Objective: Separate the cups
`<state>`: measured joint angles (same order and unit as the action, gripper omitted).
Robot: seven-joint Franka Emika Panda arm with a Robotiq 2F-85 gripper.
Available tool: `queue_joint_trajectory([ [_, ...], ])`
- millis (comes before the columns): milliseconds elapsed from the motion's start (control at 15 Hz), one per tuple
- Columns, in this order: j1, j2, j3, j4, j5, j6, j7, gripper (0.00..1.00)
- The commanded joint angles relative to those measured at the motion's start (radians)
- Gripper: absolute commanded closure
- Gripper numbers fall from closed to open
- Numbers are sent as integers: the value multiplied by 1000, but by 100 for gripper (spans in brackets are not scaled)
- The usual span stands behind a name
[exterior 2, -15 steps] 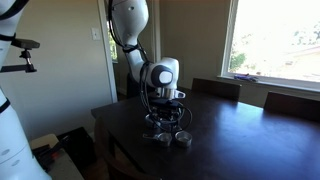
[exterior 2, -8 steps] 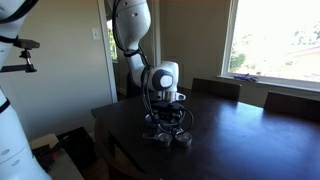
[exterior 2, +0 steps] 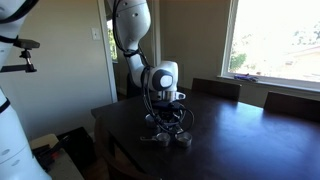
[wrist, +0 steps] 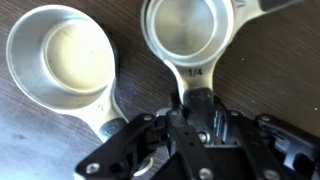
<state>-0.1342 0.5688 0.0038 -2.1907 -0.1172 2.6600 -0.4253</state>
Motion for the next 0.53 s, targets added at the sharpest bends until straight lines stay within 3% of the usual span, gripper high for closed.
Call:
queue_joint_trajectory([
  [0,4,-22,-4,-30,-37,39,13,91],
  [467,47,-34,-25,-24,-121,-7,37,87],
])
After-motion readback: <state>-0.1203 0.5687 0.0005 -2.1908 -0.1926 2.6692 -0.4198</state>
